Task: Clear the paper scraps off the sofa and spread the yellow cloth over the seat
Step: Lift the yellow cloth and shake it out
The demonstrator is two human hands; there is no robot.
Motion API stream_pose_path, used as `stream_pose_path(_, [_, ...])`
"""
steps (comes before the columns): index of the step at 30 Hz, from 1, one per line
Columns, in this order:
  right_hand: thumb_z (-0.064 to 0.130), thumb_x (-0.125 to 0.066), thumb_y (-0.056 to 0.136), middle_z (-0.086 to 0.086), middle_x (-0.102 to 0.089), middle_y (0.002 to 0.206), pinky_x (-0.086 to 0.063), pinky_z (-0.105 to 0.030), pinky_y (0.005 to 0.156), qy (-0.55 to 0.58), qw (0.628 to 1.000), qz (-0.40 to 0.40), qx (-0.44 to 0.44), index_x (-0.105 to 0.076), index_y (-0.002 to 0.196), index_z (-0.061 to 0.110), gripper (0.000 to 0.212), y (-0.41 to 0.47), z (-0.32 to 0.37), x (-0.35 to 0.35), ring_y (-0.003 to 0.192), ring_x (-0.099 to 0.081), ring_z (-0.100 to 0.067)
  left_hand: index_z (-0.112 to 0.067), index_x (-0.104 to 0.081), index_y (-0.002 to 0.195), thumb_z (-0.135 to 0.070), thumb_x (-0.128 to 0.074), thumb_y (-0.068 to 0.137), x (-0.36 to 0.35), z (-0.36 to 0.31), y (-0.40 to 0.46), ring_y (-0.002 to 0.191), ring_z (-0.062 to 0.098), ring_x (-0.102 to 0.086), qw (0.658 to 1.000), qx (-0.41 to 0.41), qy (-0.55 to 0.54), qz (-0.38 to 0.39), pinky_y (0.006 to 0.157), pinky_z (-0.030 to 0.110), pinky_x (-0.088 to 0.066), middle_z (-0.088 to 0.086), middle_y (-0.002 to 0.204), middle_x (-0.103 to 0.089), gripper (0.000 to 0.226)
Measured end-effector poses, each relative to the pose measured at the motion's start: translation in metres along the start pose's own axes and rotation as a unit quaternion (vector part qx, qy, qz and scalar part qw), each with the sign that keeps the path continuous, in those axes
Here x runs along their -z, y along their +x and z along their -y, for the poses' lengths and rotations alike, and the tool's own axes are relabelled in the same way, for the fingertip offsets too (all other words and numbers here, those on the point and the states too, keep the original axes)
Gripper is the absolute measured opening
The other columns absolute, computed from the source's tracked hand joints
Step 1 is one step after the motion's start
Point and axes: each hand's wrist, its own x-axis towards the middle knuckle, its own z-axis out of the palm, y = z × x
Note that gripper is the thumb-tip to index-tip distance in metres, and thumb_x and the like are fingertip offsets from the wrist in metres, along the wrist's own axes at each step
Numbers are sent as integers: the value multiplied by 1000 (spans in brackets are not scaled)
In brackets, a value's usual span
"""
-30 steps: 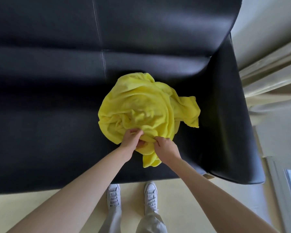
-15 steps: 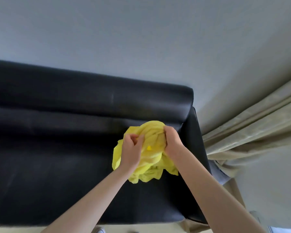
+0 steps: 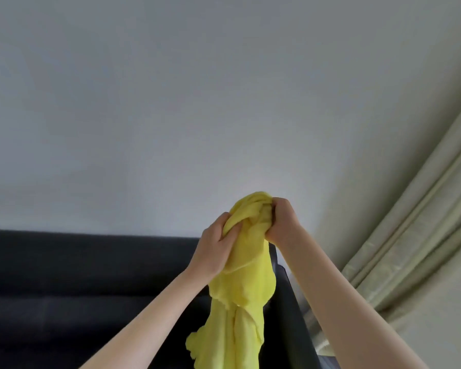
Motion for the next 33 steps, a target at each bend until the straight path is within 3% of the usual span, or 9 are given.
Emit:
stream_pose_path(5, [8, -36, 91, -14, -64, 79, -52, -38, 70, 38, 997, 45, 52, -62, 84, 0, 28, -36, 57, -39, 75, -62, -28, -24, -64, 100, -33, -44, 99, 20, -70, 26, 90, 11, -64, 997, -67, -19, -27, 83, 28, -51, -5, 94, -69, 22])
stream_pose_path(13, [-1, -31, 87, -9, -51, 69, -48, -34, 71, 95, 989, 93, 63, -49, 71, 2, 25, -55, 87, -77, 68, -54, -24, -34, -64, 95, -30, -45, 98, 49, -128, 47, 94, 2, -62, 992, -82, -53, -77, 80, 18, -46, -14, 97, -68, 20])
stream_pose_path(18, [1, -34, 87, -1, -42, 66, -44, -16, 36, 159, 984, -37, -69, -42, 64, 8, 26, -18, 59, -59, 55, -44, -15, -11, -63, 84, -16, -45, 94, 77, -110, 60, 74, 16, -55, 990, 7, -45, -133, 64, 25, -42, 1, 80, -60, 21])
stream_pose_path(20, [1, -37, 88, -2, -43, 68, -42, -17, 36, 153, 980, -88, -89, -46, 72, 6, 20, -10, 46, -46, 55, -43, -15, -9, -61, 88, -17, -43, 93, 89, -95, 63, 75, 18, -52, 991, 50, 3, -124, 64, 28, -41, 5, 83, -57, 20])
stream_pose_path(23, [5, -48, 87, -5, -43, 74, -42, -25, 48, 90, 986, -107, -95, -48, 84, 6, 3, 0, 35, -31, 60, -42, -17, -10, -59, 88, -18, -41, 93, 110, -72, 67, 84, 24, -56, 982, 115, 41, -141, 75, 33, -48, 7, 87, -58, 20])
stream_pose_path(28, [5, -61, 83, -8, -44, 76, -46, -25, 31, 10, 990, -124, -62, -49, 83, 5, 12, 13, 32, -23, 61, -46, -17, -15, -51, 77, -15, -40, 94, 144, -57, 70, 88, 29, -59, 955, 191, -74, -212, 85, 44, -55, 12, 90, -57, 20])
stream_pose_path(30, [4, -61, 86, -10, -47, 72, -47, -21, 32, -122, 984, -106, -70, -50, 89, 4, 12, 11, 30, -24, 57, -52, -19, -16, -49, 77, -19, -41, 94, 148, -57, 70, 85, 27, -55, 950, 196, -90, -224, 82, 43, -53, 9, 88, -54, 18])
stream_pose_path(32, [9, -61, 89, -13, -54, 74, -51, -23, 38, -363, 923, -67, -110, -53, 103, 2, 19, 5, 24, -28, 53, -62, -23, -15, -48, 76, -22, -44, 93, 148, -57, 70, 81, 26, -51, 951, 189, -83, -232, 76, 39, -47, 9, 85, -52, 19])
stream_pose_path(33, [16, -63, 89, -13, -60, 86, -53, -26, 44, -516, 846, -55, -127, -51, 114, 3, 31, 2, 18, -30, 59, -66, -23, -14, -47, 75, -22, -45, 92, 147, -57, 70, 80, 25, -49, 952, 183, -80, -232, 73, 36, -42, 7, 83, -50, 19])
